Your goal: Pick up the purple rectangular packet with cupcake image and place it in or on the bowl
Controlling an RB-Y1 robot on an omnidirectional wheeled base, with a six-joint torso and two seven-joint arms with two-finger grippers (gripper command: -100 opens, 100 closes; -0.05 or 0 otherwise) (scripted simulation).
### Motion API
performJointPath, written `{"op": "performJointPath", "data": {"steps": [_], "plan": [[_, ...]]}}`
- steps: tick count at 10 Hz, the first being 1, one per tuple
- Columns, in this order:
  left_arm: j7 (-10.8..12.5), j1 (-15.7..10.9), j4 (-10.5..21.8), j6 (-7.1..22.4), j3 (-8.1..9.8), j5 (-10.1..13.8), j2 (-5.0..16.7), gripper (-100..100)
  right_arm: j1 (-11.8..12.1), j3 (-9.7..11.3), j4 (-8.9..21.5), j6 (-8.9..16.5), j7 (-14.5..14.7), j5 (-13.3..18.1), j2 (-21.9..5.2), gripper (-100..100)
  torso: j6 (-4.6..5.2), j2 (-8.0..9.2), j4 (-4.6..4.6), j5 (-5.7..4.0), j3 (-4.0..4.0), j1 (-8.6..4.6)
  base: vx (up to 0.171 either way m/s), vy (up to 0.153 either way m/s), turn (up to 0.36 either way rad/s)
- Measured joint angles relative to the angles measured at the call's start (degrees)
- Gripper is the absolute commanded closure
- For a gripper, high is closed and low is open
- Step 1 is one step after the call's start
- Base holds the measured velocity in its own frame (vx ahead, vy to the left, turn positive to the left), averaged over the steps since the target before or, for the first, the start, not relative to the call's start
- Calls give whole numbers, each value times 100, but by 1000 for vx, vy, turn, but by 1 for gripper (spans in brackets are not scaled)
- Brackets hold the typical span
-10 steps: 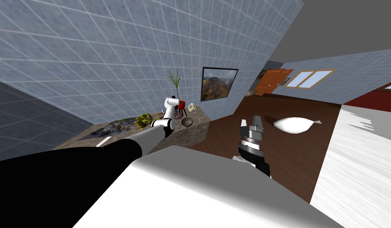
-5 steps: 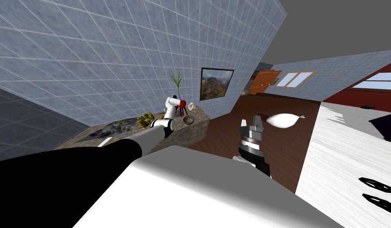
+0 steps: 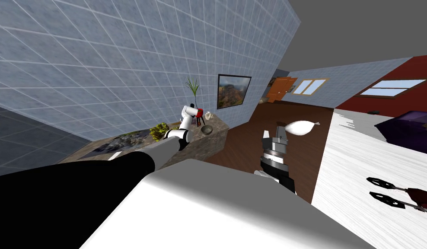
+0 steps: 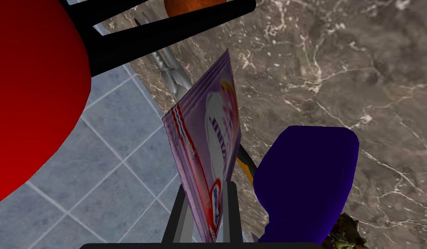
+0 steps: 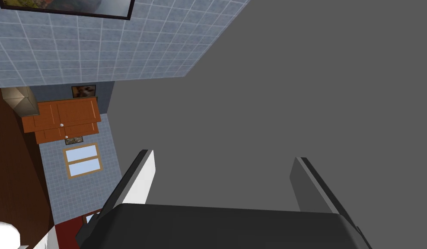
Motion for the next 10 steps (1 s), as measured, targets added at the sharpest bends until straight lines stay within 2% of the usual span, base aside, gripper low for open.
{"op": "performJointPath", "data": {"steps": [3,5,8,10], "plan": [[-3,4,28,-431,-217,-223,71,100,-1,0,0,0,0,0,0,0,6,9,3,-5,6,-6,-79,62,-91],[26,-64,191,-807,-361,-371,141,100,-1,0,0,0,0,0,0,0,12,5,5,-9,5,-12,-74,59,-117],[-2,71,8,-1267,-561,-562,162,100,0,0,0,0,0,0,0,0,10,7,8,-11,8,-21,-58,44,-68],[-22,63,97,-1531,-643,-629,253,100,0,0,0,0,0,0,0,0,16,-4,6,-12,1,-23,-50,45,-110]]}}
